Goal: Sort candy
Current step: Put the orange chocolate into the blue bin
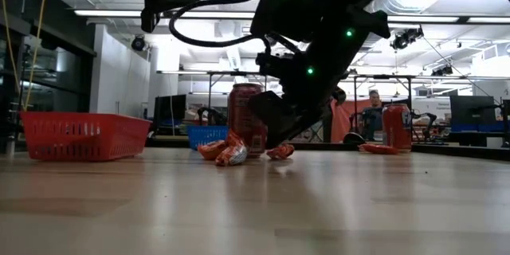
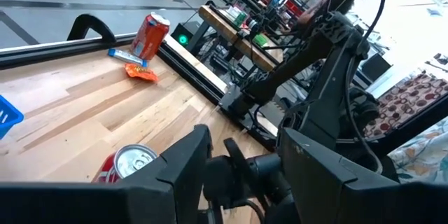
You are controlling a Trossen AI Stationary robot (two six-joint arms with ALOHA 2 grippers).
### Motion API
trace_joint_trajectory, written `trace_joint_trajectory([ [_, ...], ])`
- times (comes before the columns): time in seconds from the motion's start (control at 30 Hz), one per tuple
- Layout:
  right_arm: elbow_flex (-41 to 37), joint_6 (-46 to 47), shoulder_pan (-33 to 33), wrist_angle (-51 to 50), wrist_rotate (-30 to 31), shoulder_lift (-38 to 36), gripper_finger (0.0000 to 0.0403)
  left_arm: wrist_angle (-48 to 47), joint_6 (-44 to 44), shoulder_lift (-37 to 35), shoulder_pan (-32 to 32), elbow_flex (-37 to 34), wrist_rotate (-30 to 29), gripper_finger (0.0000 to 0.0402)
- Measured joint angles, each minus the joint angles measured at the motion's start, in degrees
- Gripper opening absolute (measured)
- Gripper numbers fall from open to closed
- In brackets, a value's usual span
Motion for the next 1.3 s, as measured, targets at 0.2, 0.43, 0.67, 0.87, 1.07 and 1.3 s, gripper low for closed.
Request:
trace_joint_trajectory([
  [0.2,-0.02,-10.88,-1.27,2.38,-1.03,-0.06,0.0220,-0.01,0.04,0.00,0.00,0.00,0.00,0.0170],
  [0.43,-0.04,-17.16,-5.49,2.56,-7.23,0.16,0.0220,-0.22,0.04,0.00,0.00,0.00,1.44,0.0170],
  [0.67,0.00,-19.67,-6.93,1.45,-11.39,0.16,0.0167,-0.79,0.02,0.00,-0.01,0.00,2.95,0.0170],
  [0.87,0.12,-19.21,-6.93,0.27,-12.20,-0.11,0.0026,-0.99,0.02,0.00,0.00,0.00,2.95,0.0170],
  [1.07,-0.11,-14.11,-6.86,-8.73,-14.64,-3.09,0.0009,-0.95,0.04,0.00,0.00,0.00,2.95,0.0170],
  [1.3,-0.17,-14.55,-6.93,-19.97,-11.84,-12.26,0.0003,-1.04,0.04,0.00,0.02,0.00,2.97,0.0170],
])
